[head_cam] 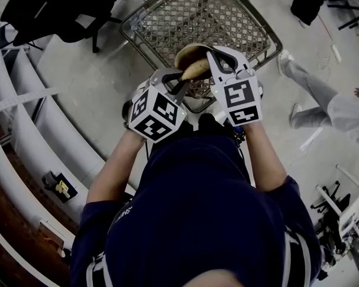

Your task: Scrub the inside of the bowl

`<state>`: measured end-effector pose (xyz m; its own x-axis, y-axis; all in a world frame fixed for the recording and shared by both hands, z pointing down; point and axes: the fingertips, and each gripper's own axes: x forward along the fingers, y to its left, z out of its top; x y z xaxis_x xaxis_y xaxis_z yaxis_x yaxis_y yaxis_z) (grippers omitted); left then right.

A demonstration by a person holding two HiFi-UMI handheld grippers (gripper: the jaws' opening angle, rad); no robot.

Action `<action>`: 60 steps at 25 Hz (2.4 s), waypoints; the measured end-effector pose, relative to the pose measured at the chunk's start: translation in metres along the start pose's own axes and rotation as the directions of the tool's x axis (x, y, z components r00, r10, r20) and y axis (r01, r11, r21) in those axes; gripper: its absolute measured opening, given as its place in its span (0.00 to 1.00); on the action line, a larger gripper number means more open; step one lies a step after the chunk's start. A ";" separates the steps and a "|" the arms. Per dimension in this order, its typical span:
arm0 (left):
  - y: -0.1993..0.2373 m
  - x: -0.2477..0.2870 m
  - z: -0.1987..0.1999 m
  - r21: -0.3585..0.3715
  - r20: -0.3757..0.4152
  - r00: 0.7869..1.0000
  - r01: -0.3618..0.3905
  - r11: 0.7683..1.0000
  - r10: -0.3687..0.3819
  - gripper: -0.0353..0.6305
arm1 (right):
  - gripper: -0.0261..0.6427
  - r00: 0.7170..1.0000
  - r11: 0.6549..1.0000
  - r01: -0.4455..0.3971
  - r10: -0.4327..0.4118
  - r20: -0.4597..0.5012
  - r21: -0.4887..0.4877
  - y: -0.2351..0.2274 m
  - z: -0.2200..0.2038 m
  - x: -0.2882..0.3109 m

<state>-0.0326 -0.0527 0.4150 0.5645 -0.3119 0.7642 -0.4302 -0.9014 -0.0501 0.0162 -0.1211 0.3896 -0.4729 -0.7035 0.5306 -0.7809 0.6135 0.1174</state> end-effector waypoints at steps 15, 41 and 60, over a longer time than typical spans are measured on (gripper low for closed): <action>-0.001 -0.006 -0.007 -0.018 -0.011 1.000 -0.008 1.000 0.008 0.13 | 0.06 1.000 0.999 0.030 -0.030 0.008 -0.015 -0.005 -0.001 -0.007; 0.005 -0.011 -0.002 -0.214 0.101 0.993 0.080 0.974 -0.060 0.13 | 0.06 0.999 1.000 0.020 -0.020 0.030 -0.010 -0.001 0.004 -0.015; -0.026 -0.007 0.007 -0.164 0.150 0.978 0.171 0.971 -0.147 0.13 | 0.06 0.999 0.999 0.041 -0.041 0.034 0.024 -0.012 -0.001 -0.014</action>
<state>-0.0200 -0.0290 0.4068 0.7207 -0.2171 0.6583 -0.4366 -0.8798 0.1878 0.0329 -0.1182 0.3810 -0.4537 -0.7401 0.4965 -0.8091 0.5756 0.1186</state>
